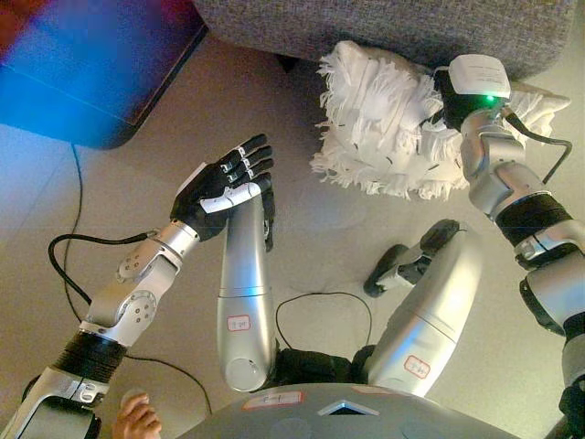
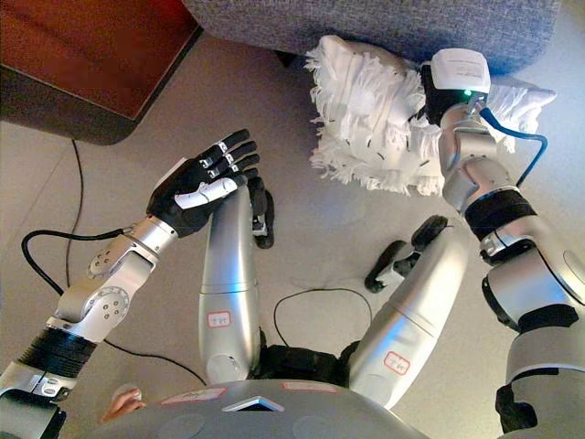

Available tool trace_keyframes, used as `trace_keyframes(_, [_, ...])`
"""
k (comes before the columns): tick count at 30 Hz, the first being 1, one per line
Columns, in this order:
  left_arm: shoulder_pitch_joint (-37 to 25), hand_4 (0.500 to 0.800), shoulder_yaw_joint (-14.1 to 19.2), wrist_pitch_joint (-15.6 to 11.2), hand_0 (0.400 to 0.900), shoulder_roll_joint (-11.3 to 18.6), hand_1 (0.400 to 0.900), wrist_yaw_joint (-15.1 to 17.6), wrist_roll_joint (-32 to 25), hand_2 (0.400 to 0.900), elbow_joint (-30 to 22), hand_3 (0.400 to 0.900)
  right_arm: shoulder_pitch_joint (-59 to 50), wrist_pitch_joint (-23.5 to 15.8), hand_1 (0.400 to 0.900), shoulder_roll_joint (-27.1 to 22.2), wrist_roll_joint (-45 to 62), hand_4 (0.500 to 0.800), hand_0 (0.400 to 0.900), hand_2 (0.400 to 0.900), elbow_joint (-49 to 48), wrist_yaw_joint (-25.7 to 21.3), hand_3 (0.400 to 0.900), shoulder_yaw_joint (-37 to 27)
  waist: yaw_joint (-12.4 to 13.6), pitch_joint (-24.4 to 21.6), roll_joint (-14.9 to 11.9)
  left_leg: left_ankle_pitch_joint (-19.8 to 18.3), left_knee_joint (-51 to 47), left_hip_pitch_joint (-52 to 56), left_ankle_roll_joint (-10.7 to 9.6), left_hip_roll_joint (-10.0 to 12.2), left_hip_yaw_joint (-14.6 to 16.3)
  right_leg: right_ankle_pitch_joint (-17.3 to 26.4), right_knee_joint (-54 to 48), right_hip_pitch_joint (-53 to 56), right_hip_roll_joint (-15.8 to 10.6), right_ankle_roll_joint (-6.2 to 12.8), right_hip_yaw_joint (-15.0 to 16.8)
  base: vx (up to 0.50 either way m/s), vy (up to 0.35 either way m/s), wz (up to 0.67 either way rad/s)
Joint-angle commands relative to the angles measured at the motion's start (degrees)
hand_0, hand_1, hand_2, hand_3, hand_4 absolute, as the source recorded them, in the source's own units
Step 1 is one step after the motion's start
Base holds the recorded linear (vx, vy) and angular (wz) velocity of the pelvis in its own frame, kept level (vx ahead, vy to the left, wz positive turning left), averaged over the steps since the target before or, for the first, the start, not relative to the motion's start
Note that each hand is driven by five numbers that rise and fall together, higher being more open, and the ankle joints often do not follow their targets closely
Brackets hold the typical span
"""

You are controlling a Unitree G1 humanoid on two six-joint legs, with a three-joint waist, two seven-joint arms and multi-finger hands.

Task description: Pick up the pillow and put it on the sofa.

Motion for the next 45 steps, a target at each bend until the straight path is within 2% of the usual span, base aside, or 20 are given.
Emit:
trace_keyframes(1, [-0.6,0.8,1.5,-1.7,0.9,-2.9,0.9,-0.7,1.4,0.9,-6.7,0.9,-4.2,1.1,0.4,-0.8,1.1,0.5,0.4,0.4,4.2,1.2,0.4,-2.3,2.0,-0.1,3.2,-4.5,4.9,1.7,3.2,3.1,-7.5,11.5,-5.1,-3.8,1.5,0.42,3.1,0.0,0.0,0.0])
trace_keyframes(8, [-0.8,0.8,1.2,-1.3,0.9,-3.3,0.9,0.1,1.8,0.9,-7.0,0.9,-3.4,0.4,0.4,-0.6,3.3,0.5,0.4,0.4,1.6,-2.5,0.4,-4.1,1.7,-0.1,3.1,-4.3,3.5,2.4,3.5,3.0,-7.0,12.0,-7.3,-2.7,1.9,0.44,2.3,0.0,0.0,0.0])
trace_keyframes(13, [-1.5,0.8,1.6,-1.2,0.9,-3.5,0.9,1.0,1.8,0.9,-6.6,0.9,-3.0,-2.8,0.4,0.0,6.0,0.5,0.4,0.4,-0.4,-7.2,0.4,-7.2,1.3,-0.1,2.8,-3.7,-0.9,4.5,4.0,2.8,-5.4,13.2,-12.4,-0.6,2.9,0.65,0.4,-0.03,0.01,-0.05])
trace_keyframes(16, [-2.3,0.8,2.1,-1.3,0.9,-4.0,0.9,2.3,0.8,0.9,-5.8,0.9,-2.6,-6.5,0.4,0.5,6.0,0.5,0.4,0.4,-3.2,-10.9,0.4,-9.9,0.6,-0.1,2.4,-2.8,-6.4,7.0,4.4,2.6,-3.6,15.1,-19.3,1.9,4.1,0.69,-1.3,-0.07,0.033,-0.11])
trace_keyframes(19, [-2.4,0.8,2.8,-1.8,0.9,-4.3,0.9,2.9,1.0,0.9,-5.4,0.9,-1.1,-8.7,0.4,0.7,5.0,0.5,0.4,0.4,-8.4,-13.7,0.4,-12.7,-0.3,-0.1,1.9,-1.6,-11.9,9.9,4.7,2.8,-1.3,17.7,-26.5,4.6,5.2,0.77,-2.8,-0.05,0.042,-0.11])
trace_keyframes(25, [-2.4,0.8,4.3,-3.7,0.9,-5.1,0.9,3.1,2.3,0.9,-5.2,0.9,4.7,-10.4,0.4,0.5,2.1,0.5,0.4,0.4,-21.2,-16.2,0.4,-17.2,-2.6,-0.1,1.4,2.7,-25.0,19.1,4.9,3.1,3.0,24.3,-41.2,12.0,6.2,1.65,-3.8,-0.04,0.103,-0.23])
trace_keyframes(27, [-3.2,0.8,4.2,-4.4,0.9,-5.9,0.9,3.6,3.3,0.9,-4.5,0.9,6.2,-11.2,0.4,0.8,-0.2,0.5,0.4,0.4,-24.4,-17.1,0.4,-17.9,-3.4,-0.1,1.0,4.4,-30.1,22.9,4.6,3.3,4.2,26.6,-46.6,15.6,6.4,1.94,-4.2,-0.07,0.115,-0.23])
trace_keyframes(28, [-3.7,0.8,4.3,-4.8,0.9,-6.1,0.9,4.0,4.0,0.9,-4.3,0.9,6.4,-11.6,0.4,0.6,-0.4,0.5,0.4,0.4,-25.7,-17.6,0.4,-18.2,-3.9,-0.1,0.8,6.8,-32.6,23.2,4.8,3.2,4.6,29.2,-49.7,16.2,6.4,1.54,-4.4,-0.08,0.079,-0.13])
trace_keyframes(34, [-4.4,0.8,4.4,-2.7,0.9,-8.2,0.9,6.7,4.9,0.9,-3.7,0.9,13.0,-13.6,0.4,-2.9,0.2,0.5,0.4,0.4,-36.3,-18.8,0.4,-22.8,-6.9,-0.1,-0.7,10.1,-48.3,38.7,3.8,4.0,8.7,36.0,-67.2,30.4,6.5,3.92,-5.1,0.04,0.095,-0.13])
trace_keyframes(37, [-3.8,0.8,4.6,-1.8,0.9,-8.6,0.9,8.7,6.1,0.9,-3.2,0.9,17.5,-14.8,0.4,-4.4,-0.2,0.5,0.4,0.4,-41.3,-18.5,0.4,-27.0,-7.7,-0.6,-1.9,10.1,-55.2,46.7,3.7,3.4,10.5,40.5,-75.2,37.0,4.5,5.23,-6.8,0.08,0.04,-0.1])
trace_keyframes(39, [-2.9,0.8,5.1,-0.5,0.9,-8.6,0.9,9.8,5.1,0.9,-2.7,0.9,21.6,-16.2,0.4,-5.3,1.0,0.5,0.4,0.4,-43.9,-18.0,0.4,-30.0,-8.1,-2.6,-3.0,10.9,-59.9,51.7,3.5,3.3,12.1,42.9,-80.6,41.9,3.6,6.38,-8.8,0.15,0.001,-0.08])
trace_keyframes(43, [0.1,0.8,6.3,1.7,0.9,-8.5,0.9,9.0,6.3,0.9,-2.8,0.9,29.4,-18.3,0.4,-7.1,2.3,0.5,0.4,0.4,-48.3,-16.7,0.4,-35.8,-7.9,-6.3,-5.0,12.5,-65.7,58.9,3.2,2.5,13.9,45.4,-87.5,50.6,3.3,7.44,-12.3,0.18,-0.04,0.0])
trace_keyframes(45, [2.1,0.8,6.9,2.9,0.9,-8.6,0.9,8.0,6.4,0.9,-3.0,0.9,33.1,-19.2,0.4,-8.1,3.3,0.5,0.4,0.4,-50.7,-15.4,0.4,-38.4,-7.8,-8.5,-5.9,13.2,-68.9,62.7,3.3,2.1,14.6,45.8,-90.5,54.9,4.5,7.68,-13.3,0.19,-0.069,0.04])
